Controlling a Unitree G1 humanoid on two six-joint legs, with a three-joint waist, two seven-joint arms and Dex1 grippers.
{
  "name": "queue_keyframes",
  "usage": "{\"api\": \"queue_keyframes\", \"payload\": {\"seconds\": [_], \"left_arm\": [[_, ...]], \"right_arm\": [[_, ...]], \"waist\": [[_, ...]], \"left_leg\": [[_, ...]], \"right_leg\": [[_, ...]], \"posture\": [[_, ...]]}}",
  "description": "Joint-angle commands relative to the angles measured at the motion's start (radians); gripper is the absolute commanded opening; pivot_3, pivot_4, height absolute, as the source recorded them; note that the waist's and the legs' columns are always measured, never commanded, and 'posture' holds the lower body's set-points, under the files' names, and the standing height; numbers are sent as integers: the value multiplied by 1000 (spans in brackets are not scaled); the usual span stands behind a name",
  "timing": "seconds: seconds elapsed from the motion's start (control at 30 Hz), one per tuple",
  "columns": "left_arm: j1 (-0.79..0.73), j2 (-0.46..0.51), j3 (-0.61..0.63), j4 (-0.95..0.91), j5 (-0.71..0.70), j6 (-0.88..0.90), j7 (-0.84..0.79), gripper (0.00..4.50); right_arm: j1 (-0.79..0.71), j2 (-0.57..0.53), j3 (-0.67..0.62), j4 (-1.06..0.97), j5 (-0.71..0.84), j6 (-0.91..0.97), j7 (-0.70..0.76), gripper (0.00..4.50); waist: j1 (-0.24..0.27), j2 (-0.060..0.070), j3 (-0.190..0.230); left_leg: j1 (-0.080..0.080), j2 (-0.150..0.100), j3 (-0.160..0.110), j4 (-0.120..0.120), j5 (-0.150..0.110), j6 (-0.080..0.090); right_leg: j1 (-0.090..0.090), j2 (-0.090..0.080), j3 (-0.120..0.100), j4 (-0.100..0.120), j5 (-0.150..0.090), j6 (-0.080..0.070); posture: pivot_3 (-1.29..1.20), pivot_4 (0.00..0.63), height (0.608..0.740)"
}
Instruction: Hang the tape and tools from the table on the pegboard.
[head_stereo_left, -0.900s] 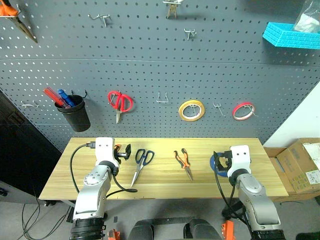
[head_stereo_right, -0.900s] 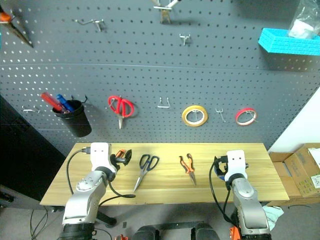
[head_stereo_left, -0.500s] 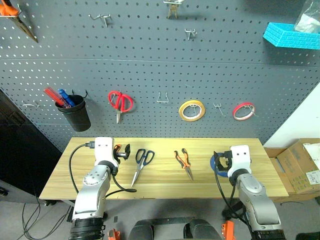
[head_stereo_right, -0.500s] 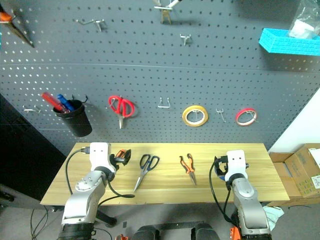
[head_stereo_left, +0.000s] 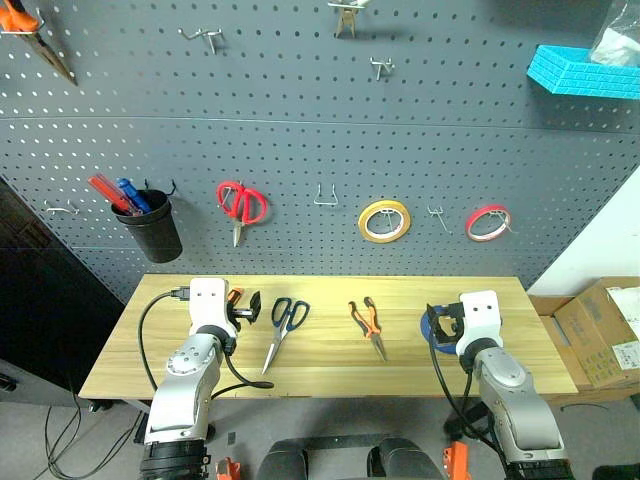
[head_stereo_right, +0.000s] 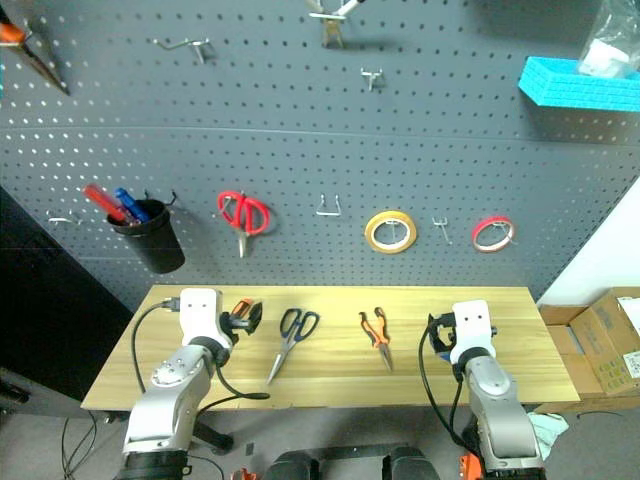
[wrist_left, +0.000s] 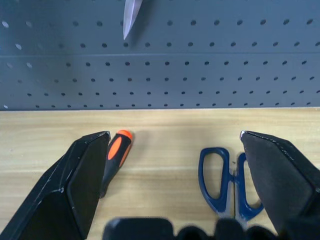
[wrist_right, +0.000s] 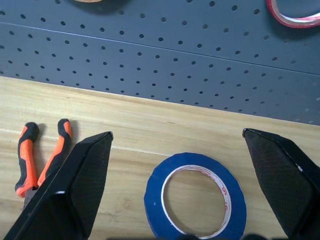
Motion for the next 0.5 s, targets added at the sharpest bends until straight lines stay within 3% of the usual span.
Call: {"api": "queue_keyframes", "payload": {"seconds": [0.03,0.27,0.5], "left_arm": [[-89,5,-75,-67,-37,2,-99,4481],[-310,-89,-257,39,-186,152,-356,4481],[-318,-195,-356,79,-269,311,-426,4481]], "right_arm": [[-31,-62,17,-55,22,40,92,4500],[-195,-242,83,126,88,175,373,4500],[-371,-289,90,413,96,184,483,4500]], "waist": [[4,0,2],[-3,3,23],[-39,4,104]], "left_leg": [[0,0,0,0,0,0],[0,-1,1,4,1,1],[-3,0,1,1,0,4]], "right_leg": [[0,0,0,0,0,0],[2,0,1,-1,0,0],[-2,3,4,1,3,5]], "posture": [[118,68,740],[81,151,740],[57,266,740]]}}
